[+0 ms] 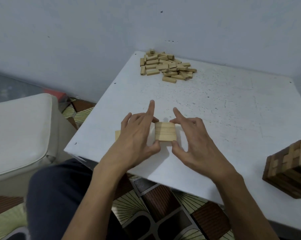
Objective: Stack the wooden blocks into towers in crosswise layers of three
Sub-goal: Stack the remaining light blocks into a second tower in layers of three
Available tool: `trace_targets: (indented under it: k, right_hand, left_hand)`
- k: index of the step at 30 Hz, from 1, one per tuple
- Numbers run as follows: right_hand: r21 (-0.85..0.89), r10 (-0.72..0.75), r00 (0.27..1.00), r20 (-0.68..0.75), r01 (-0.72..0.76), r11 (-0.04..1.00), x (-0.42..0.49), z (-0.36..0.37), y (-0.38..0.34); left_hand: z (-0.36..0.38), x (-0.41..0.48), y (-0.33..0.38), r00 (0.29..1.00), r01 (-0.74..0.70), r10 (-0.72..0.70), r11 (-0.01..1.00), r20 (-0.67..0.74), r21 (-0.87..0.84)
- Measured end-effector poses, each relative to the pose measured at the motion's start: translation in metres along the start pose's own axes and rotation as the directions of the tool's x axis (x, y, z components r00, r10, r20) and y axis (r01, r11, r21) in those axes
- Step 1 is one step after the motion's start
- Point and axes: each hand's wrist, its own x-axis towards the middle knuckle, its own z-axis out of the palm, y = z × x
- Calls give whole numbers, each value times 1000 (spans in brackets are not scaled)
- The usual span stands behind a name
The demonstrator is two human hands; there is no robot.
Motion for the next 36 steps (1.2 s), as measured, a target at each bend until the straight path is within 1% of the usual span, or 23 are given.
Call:
trace_targets:
  k: [6,10,15,22,30,36]
  right_hand:
    - [33,-108,993,44,106,994,24,26,-33]
    - [32,-150,984,93,147,989,35,41,-47]
    - [33,-170,977,131,167,985,42,53,-51]
    - [18,-155,974,164,154,988,47,59,-50]
    - [12,-146,977,158,146,989,45,57,-47]
    - [40,-142,975,169,137,990,44,58,-45]
  left_hand:
    - [-27,-32,-32,993,94,-98,993,-61,-72]
    - [-35,-47,-47,981,175,-184,976,-63,-130]
    - [-33,-57,-60,971,219,-233,957,-54,-188]
    - [-30,-60,-67,966,236,-253,944,-46,-231]
    - [-26,-59,-68,969,224,-241,950,-54,-219]
    - [-25,-58,-69,969,231,-244,945,-31,-230]
